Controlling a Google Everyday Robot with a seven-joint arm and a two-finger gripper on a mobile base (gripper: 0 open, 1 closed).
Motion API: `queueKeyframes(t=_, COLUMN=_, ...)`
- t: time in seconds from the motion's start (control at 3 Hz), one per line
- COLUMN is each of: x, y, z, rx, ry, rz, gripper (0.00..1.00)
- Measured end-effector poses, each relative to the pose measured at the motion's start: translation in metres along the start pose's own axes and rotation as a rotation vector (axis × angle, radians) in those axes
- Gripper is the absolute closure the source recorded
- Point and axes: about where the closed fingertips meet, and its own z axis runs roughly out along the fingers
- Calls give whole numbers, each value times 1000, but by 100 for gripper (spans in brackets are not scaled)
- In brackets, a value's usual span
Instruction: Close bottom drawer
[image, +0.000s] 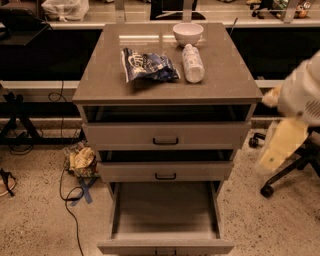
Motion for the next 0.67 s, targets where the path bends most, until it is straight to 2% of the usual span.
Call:
queueKeyframes(t=0.33, x=32, y=31, z=106, rx=-76, ry=-96, rz=166, gripper=0)
queueKeyframes(t=0.67, x=31, y=30, z=105, rx=-76, ry=-96, rz=165, gripper=0)
